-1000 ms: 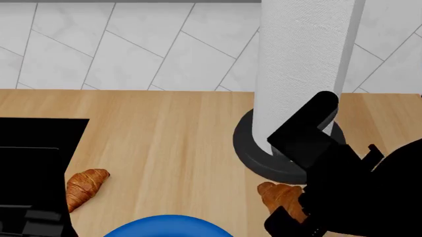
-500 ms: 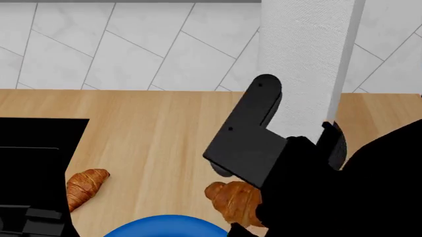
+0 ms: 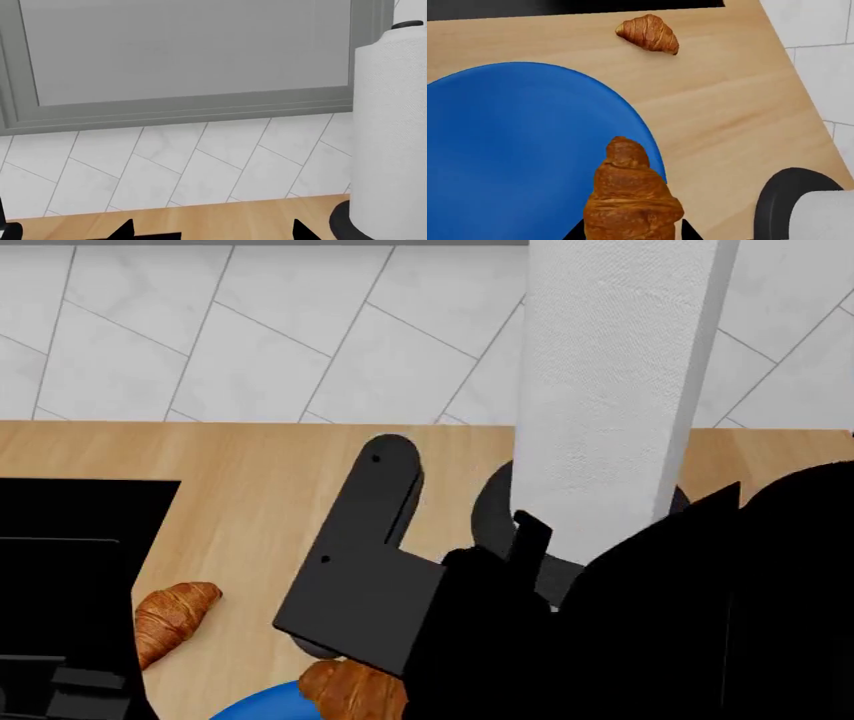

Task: Place the pastries on the plates.

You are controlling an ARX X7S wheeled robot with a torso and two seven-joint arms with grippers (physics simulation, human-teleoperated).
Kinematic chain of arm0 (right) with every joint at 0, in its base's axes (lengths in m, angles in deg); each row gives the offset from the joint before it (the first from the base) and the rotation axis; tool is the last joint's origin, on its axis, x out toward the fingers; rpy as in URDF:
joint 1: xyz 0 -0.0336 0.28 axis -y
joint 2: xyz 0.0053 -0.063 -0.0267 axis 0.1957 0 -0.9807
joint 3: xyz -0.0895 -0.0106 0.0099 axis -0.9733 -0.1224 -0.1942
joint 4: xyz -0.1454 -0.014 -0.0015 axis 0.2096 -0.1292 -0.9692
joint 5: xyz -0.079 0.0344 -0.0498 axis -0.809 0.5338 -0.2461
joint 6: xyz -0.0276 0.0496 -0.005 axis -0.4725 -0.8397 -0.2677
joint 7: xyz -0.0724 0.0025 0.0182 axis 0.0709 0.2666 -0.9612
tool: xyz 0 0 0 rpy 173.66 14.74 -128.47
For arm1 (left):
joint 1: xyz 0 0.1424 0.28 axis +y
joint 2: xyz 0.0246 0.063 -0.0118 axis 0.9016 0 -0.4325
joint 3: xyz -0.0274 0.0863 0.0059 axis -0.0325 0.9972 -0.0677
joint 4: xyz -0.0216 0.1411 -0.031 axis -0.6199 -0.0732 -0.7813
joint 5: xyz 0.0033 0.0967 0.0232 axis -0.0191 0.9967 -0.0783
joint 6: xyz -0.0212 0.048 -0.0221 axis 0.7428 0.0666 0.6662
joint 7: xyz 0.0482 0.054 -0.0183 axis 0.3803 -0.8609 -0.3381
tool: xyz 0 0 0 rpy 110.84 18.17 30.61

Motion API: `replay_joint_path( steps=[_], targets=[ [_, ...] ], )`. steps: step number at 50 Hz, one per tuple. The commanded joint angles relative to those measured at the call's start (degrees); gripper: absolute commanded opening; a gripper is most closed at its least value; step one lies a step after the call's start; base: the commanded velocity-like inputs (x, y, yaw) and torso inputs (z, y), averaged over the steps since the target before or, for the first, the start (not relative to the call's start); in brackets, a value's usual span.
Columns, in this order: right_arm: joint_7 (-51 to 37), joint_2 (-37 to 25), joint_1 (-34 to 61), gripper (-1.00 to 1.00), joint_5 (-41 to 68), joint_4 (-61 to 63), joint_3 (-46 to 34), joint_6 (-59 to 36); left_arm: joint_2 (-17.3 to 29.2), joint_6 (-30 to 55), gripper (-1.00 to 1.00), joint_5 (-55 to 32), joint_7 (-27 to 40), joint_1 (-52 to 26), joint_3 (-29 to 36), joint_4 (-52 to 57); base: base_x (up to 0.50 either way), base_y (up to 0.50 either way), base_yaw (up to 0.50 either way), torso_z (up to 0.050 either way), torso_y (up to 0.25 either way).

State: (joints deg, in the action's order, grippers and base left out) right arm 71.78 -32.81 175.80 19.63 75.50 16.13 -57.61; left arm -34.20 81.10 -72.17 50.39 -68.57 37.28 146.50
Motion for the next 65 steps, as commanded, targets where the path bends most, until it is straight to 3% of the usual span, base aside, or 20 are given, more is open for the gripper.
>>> replay_joint_path(
  steps=[1, 44, 45, 65],
  targets=[
    [0.0, 2.8, -0.5, -1.00, 1.3, 1.8, -0.3, 1.1, 0.0, -0.1, 1.00, 0.1, 0.1, 0.1, 0.3, 0.0, 0.00, 0.00, 0.00, 0.000, 0.000],
    [-4.1, 5.3, -1.2, -1.00, 7.8, 6.3, -1.9, 3.6, 0.0, -0.5, 1.00, 0.3, 0.6, -0.1, 1.1, 0.2, 0.00, 0.00, 0.00, 0.000, 0.000],
    [-4.1, 5.2, -1.2, 1.00, 7.9, 6.5, -2.0, 3.5, -0.1, -0.4, 1.00, 0.3, 0.6, -0.2, 1.1, 0.1, 0.00, 0.00, 0.00, 0.000, 0.000],
    [-7.8, 0.9, 4.8, 1.00, 14.8, 8.0, 0.1, 4.8, -0.2, -0.7, 1.00, 0.3, 0.1, -0.5, 1.3, -0.4, 0.00, 0.00, 0.00, 0.000, 0.000]
  ],
)
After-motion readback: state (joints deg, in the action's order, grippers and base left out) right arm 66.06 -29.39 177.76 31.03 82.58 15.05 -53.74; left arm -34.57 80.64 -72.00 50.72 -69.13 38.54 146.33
